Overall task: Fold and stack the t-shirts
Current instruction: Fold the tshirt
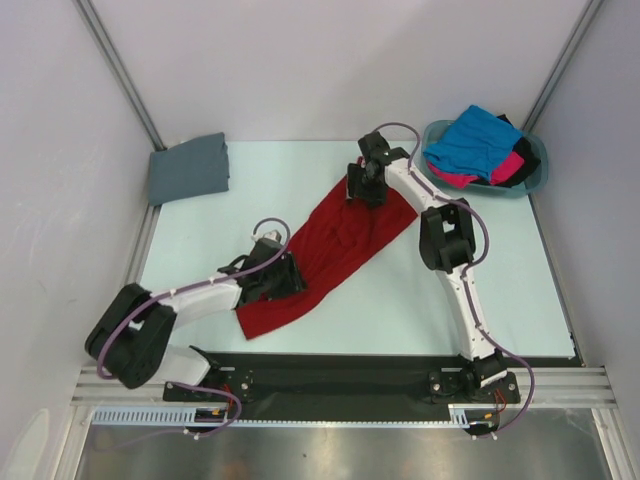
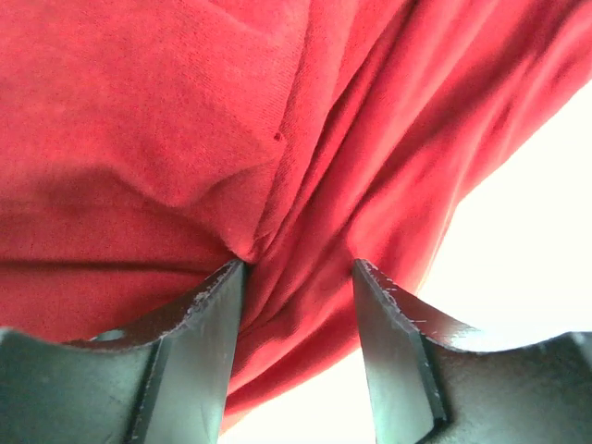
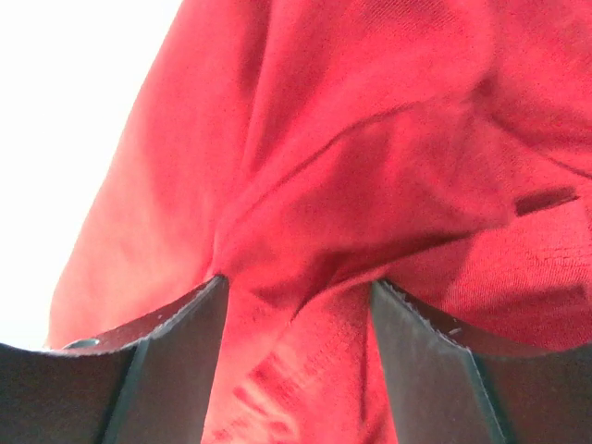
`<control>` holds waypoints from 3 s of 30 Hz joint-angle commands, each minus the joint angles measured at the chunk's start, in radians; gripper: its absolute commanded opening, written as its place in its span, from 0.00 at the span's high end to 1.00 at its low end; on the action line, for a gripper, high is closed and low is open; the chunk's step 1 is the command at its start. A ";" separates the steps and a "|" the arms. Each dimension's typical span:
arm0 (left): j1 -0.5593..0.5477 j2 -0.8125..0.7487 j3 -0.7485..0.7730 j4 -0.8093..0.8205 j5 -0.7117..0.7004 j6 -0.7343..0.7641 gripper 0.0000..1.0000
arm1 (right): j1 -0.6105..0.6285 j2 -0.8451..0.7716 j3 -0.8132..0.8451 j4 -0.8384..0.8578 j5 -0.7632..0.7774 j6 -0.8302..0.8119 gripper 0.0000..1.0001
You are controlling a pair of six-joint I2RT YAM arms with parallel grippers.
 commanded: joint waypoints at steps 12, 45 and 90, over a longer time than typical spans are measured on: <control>-0.142 -0.326 0.003 -0.494 0.226 -0.148 0.37 | -0.009 0.222 0.301 0.031 -0.419 -0.154 0.21; -0.128 0.336 0.626 -0.611 -0.395 0.465 0.20 | 0.049 -0.317 -0.380 0.174 0.255 -0.157 0.25; -0.438 0.540 0.792 -0.506 0.131 0.208 0.28 | 0.053 0.216 0.300 0.042 -0.203 -0.232 0.20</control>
